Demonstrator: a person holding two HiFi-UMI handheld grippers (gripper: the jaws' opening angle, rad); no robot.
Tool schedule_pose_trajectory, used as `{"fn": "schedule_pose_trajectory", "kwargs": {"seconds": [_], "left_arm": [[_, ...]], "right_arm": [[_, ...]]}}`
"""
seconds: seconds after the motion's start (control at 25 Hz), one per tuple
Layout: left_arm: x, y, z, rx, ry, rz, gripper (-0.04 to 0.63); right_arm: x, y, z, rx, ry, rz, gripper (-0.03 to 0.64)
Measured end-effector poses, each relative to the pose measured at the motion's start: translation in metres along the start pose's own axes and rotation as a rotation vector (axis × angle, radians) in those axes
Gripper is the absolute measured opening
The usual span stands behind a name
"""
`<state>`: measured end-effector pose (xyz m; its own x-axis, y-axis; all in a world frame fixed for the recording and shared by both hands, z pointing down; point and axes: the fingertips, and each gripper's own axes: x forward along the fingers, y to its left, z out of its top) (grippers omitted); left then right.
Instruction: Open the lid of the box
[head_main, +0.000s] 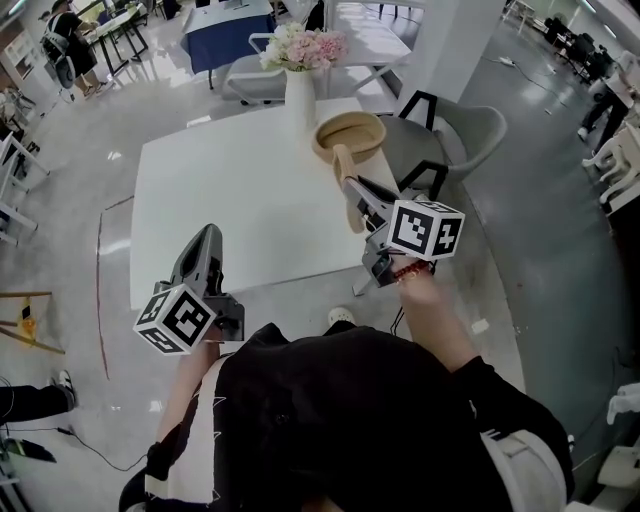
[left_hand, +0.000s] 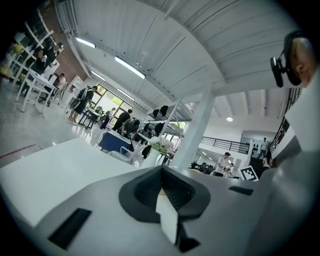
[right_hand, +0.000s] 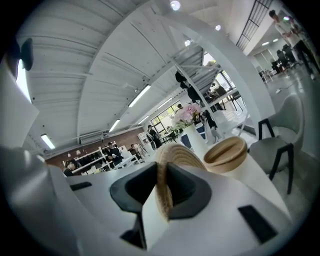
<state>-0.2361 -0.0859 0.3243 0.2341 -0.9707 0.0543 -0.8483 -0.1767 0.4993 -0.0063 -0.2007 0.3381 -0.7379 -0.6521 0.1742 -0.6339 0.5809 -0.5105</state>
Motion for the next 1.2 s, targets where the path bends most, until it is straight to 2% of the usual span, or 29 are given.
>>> {"fn": "schedule_pose_trajectory", "kwargs": {"seconds": [0.12, 0.36, 0.64, 1.2], "left_arm": [[-0.009, 0.005, 0.002, -0.009, -0.004, -0.009, 0.009], [-0.011, -0.001, 0.002, 0.003, 0.002, -0.022, 0.009], [-0.010, -0.007, 0.001, 0.019, 0.024, -0.051, 0.009], [-0.021, -0.008, 0.016, 0.058, -0.003, -0.090, 0.009]], "right_arm": [[0.010, 0.027, -0.015, 0.062, 0.013, 0.060, 0.075], [0.017, 0.053, -0.024, 0.043, 0.028, 0.082, 0.077], [0.025, 0.093, -0.029, 0.128, 0.011, 0.155, 0.078], [0.028, 0.125, -0.037, 0.016, -0.020, 0.135, 0.083]]}}
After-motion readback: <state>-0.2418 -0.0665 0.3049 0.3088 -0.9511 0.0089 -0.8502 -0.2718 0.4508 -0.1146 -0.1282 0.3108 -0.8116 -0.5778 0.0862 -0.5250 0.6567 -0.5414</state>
